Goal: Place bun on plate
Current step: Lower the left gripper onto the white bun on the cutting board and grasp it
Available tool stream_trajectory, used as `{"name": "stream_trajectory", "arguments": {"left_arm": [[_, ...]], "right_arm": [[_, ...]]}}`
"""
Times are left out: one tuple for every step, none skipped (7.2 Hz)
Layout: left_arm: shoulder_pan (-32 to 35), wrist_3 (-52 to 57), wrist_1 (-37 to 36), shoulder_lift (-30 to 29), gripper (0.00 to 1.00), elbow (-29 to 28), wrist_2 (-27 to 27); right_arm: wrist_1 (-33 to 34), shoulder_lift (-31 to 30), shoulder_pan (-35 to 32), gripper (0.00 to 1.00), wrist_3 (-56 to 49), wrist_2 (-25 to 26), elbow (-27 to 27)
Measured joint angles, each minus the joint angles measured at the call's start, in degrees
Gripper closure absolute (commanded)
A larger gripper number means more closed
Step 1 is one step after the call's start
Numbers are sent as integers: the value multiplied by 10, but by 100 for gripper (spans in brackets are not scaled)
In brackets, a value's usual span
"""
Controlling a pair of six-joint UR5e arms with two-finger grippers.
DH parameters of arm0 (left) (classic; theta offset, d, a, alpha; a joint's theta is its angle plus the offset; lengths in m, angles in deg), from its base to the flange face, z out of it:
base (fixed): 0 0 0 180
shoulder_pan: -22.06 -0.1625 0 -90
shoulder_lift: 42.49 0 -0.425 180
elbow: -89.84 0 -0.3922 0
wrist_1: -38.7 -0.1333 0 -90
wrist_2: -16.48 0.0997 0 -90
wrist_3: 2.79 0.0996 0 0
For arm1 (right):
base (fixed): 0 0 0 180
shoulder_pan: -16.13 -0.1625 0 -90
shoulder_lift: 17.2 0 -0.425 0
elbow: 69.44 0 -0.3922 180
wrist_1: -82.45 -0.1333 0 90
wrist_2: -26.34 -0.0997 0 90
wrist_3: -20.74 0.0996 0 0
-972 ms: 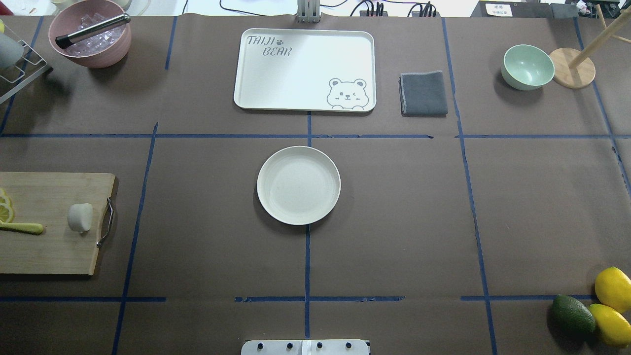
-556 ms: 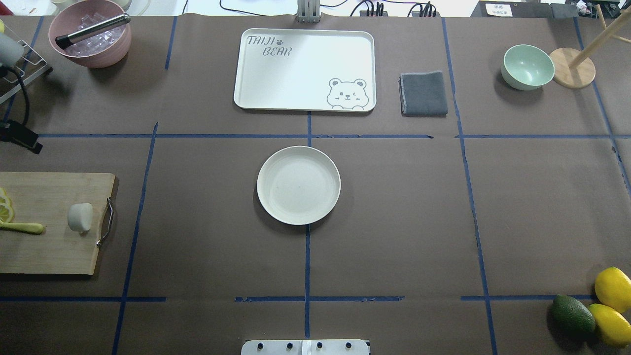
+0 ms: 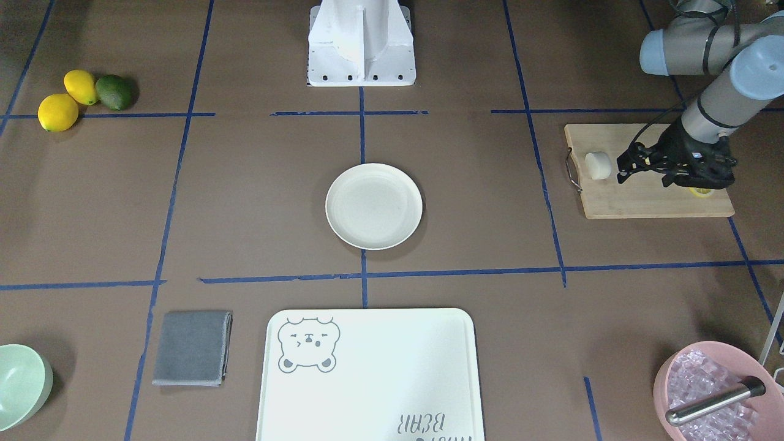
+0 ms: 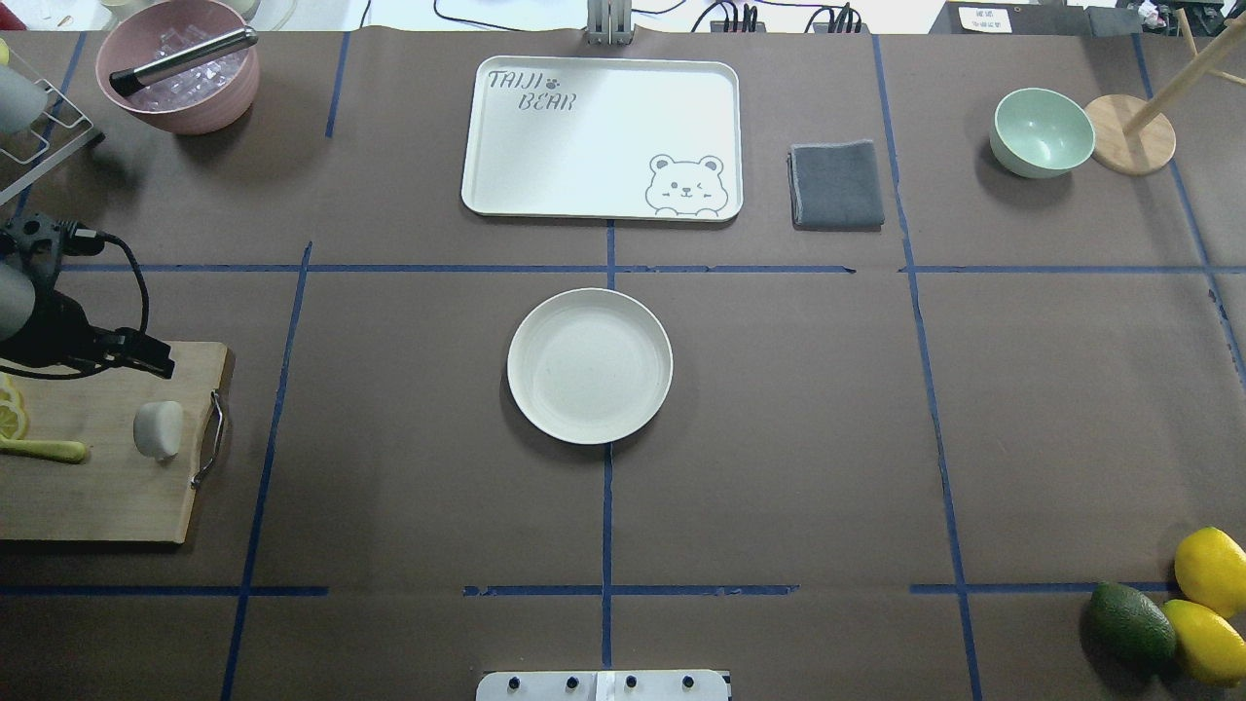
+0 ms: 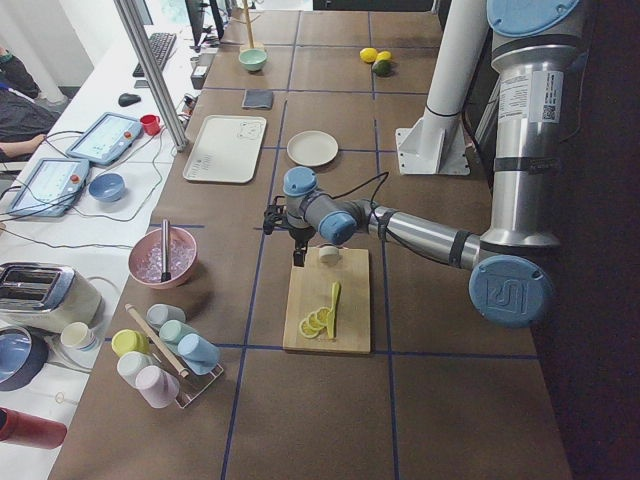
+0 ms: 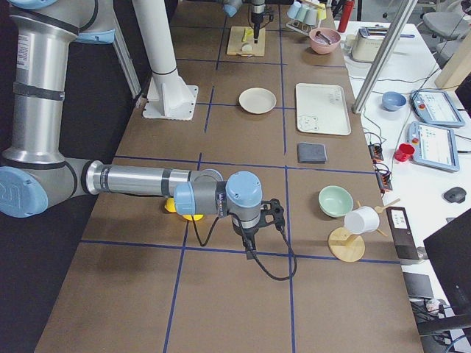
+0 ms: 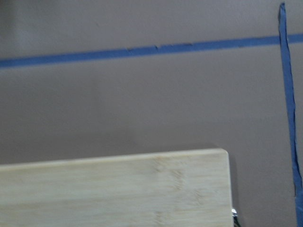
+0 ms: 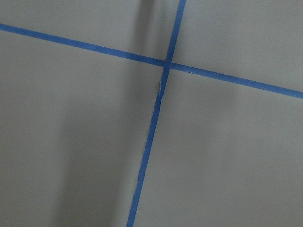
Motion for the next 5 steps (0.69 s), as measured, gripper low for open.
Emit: {"name": "stream_trajectory", "arguments": {"left_arm": [[-17, -17, 11, 7, 0, 0, 9], [-31, -31, 15, 11, 6, 1, 13], [-43, -42, 16, 14, 27, 2, 15], [-51, -46, 17, 18, 43, 5, 15], [-57, -48, 17, 23, 50, 7, 15]], "right_arm": [[0, 0, 0, 0, 0, 0, 0], [0, 0, 0, 0, 0, 0, 0], [0, 0, 0, 0, 0, 0, -1], [-1, 0, 0, 0, -1, 0, -1], [-1, 0, 0, 0, -1, 1, -1]]}}
